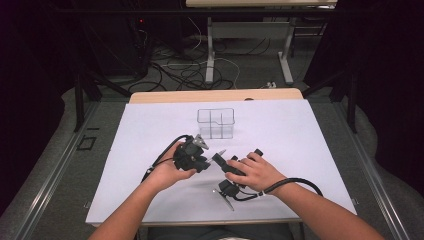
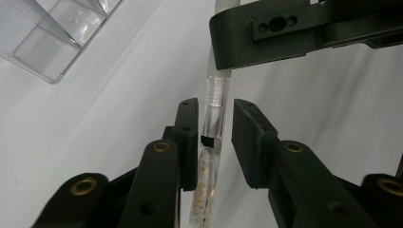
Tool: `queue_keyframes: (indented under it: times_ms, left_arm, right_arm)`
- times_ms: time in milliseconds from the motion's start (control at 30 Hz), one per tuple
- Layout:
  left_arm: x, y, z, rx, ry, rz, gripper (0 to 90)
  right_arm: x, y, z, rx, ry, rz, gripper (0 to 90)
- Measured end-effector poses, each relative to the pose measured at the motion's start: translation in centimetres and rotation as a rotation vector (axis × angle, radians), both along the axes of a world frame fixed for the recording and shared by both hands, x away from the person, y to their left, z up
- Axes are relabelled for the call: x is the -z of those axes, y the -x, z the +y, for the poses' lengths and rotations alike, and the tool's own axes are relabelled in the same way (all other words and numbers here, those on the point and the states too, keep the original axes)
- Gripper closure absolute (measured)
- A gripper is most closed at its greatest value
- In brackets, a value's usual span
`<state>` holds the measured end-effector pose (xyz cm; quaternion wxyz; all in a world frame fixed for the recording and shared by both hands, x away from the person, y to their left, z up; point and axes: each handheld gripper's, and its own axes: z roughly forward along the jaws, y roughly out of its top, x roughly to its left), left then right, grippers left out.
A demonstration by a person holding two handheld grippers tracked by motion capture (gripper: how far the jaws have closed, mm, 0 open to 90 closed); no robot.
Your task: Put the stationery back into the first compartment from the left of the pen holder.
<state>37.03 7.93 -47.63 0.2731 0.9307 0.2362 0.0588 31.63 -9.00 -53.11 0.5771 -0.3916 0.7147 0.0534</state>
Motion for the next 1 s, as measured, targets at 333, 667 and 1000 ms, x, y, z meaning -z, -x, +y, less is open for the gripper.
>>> queue_keyframes:
  times_ms: [333, 667, 1000]
  left_arm:
    - [0.24, -0.17, -0.42, 0.005, -0.032, 0.016, 77.2]
    - [0.32, -0.12, -0.37, 0.008, -0.032, 0.037, 79.3]
    - [0.35, -0.58, 0.23, -0.05, -0.021, 0.046, 79.5]
  right_arm:
    - [0.24, 0.15, 0.15, -0.022, -0.007, 0.005, 79.1]
    - [0.31, 0.29, 0.23, -0.018, -0.005, 0.009, 78.9]
    - [-0.04, -0.09, 0.08, -0.003, -0.045, 0.032, 68.6]
